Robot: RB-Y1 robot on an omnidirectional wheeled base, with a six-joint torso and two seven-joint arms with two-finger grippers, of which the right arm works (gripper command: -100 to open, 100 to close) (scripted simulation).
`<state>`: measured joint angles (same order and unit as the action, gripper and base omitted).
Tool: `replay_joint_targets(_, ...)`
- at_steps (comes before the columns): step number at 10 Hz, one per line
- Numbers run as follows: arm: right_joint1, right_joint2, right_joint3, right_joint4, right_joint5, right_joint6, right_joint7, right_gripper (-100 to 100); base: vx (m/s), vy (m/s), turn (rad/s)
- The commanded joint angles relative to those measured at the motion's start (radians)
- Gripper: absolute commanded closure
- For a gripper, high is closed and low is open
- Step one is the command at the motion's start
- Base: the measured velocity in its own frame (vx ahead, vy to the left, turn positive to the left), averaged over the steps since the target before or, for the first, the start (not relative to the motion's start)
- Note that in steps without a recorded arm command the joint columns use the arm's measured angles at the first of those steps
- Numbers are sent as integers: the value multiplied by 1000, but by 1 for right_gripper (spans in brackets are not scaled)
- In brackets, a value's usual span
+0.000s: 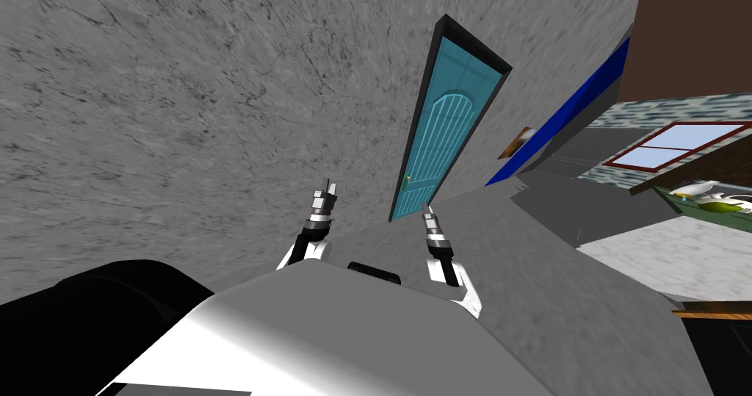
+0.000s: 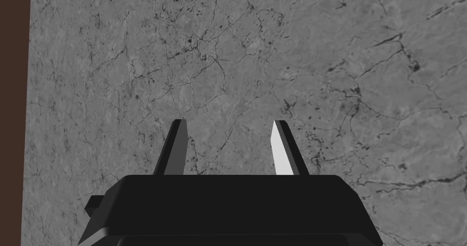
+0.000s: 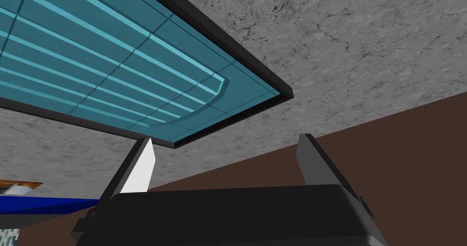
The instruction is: Pull the door open
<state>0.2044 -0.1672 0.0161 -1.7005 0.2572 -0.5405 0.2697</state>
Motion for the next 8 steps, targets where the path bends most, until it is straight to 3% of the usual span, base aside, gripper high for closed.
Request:
replay_joint_targets(1, -21, -11, 3, 34, 14, -6, 19, -100, 103, -62, 33)
replay_joint_targets(8, -118, -56, 12, 212, 74, -51, 103, -100, 96, -41, 29)
